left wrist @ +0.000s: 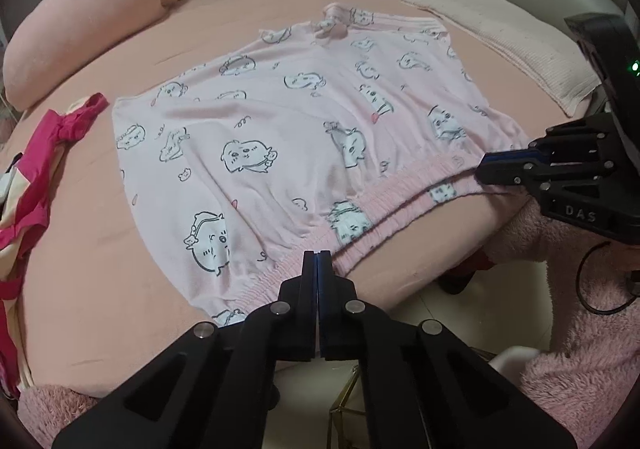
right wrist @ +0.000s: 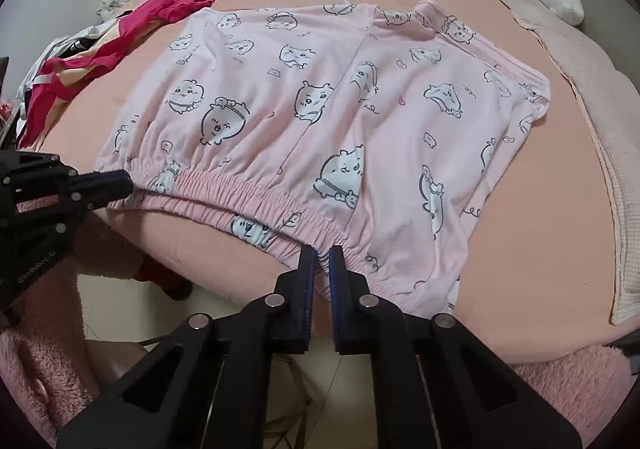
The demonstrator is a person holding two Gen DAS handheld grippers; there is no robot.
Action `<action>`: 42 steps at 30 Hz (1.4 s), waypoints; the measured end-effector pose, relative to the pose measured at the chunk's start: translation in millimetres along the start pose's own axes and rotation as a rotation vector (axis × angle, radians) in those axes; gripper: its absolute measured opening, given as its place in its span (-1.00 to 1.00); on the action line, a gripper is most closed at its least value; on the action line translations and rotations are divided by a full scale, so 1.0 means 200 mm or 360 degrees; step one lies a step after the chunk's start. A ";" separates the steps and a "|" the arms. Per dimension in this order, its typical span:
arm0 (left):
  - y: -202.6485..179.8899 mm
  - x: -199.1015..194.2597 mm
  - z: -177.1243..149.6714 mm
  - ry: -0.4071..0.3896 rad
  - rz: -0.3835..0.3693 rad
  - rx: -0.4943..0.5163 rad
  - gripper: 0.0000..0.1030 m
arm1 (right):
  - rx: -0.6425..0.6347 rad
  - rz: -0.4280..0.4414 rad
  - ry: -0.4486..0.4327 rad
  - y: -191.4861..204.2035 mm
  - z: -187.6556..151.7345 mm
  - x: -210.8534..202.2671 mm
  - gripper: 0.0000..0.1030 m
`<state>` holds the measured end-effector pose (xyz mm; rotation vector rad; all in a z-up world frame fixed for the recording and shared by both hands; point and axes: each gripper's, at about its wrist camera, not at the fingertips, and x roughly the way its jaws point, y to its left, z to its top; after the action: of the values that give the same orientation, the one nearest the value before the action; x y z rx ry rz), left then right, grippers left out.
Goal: Fold clothes
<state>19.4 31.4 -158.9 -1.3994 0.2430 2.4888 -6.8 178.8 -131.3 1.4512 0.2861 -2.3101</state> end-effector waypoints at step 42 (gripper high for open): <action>0.04 0.11 0.11 -0.0053 -0.0046 0.0015 -0.90 | -0.0094 -0.0053 -0.0036 0.06 0.09 0.09 -0.89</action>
<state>-11.2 33.8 -166.5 -1.3469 0.2257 2.4824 -23.1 156.3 -139.7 1.4012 0.3712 -2.3226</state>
